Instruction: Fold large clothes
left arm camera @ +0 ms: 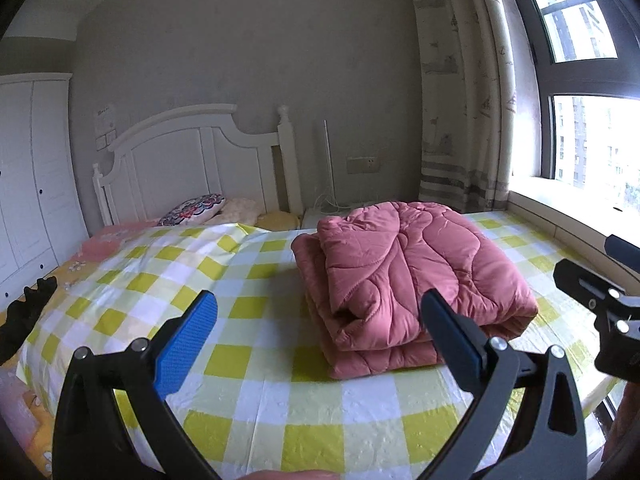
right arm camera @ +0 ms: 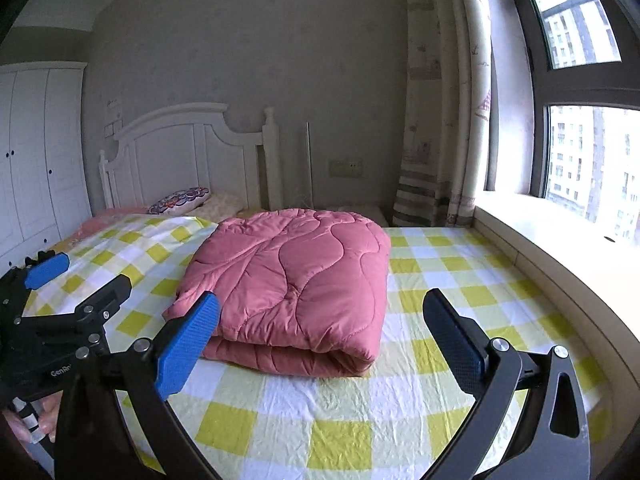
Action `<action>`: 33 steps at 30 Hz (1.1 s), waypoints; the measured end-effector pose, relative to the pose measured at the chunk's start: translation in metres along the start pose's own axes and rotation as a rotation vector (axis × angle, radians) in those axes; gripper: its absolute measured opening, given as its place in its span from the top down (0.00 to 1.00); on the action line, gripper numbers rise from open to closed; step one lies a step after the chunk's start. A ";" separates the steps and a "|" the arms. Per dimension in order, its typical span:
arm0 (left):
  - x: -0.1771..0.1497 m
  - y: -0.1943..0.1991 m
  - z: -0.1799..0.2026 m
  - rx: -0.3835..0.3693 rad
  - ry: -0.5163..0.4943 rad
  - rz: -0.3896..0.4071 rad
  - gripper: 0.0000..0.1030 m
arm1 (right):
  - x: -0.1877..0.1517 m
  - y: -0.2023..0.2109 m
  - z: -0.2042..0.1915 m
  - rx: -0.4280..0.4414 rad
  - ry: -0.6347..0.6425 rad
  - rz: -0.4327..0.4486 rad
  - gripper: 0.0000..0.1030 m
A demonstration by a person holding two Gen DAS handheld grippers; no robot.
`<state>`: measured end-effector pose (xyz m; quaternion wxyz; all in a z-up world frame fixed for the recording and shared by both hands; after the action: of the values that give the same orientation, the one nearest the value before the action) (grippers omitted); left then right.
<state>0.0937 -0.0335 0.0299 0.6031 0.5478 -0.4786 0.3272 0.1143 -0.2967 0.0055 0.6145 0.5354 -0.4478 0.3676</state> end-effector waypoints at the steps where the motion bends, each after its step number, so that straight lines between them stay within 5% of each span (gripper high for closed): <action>1: 0.000 0.000 0.000 -0.001 0.001 -0.002 0.02 | 0.000 0.002 -0.001 -0.001 0.001 -0.001 0.05; 33: -0.004 0.001 -0.012 0.019 0.041 0.005 0.02 | -0.011 0.000 -0.017 0.008 0.023 -0.025 0.05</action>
<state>0.0939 -0.0214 0.0277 0.6067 0.5457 -0.4643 0.3445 0.1133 -0.2794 -0.0052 0.6218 0.5393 -0.4327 0.3679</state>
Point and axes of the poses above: each gripper's, at about its wrist camera, not at the fingertips, and y roughly against the way its jaws point, z to its right, x to its top, the point moved 7 cm from there along -y, roughly the way its jaws point, and after that the axes turned 11 degrees about -x, right-handed, at the moved point
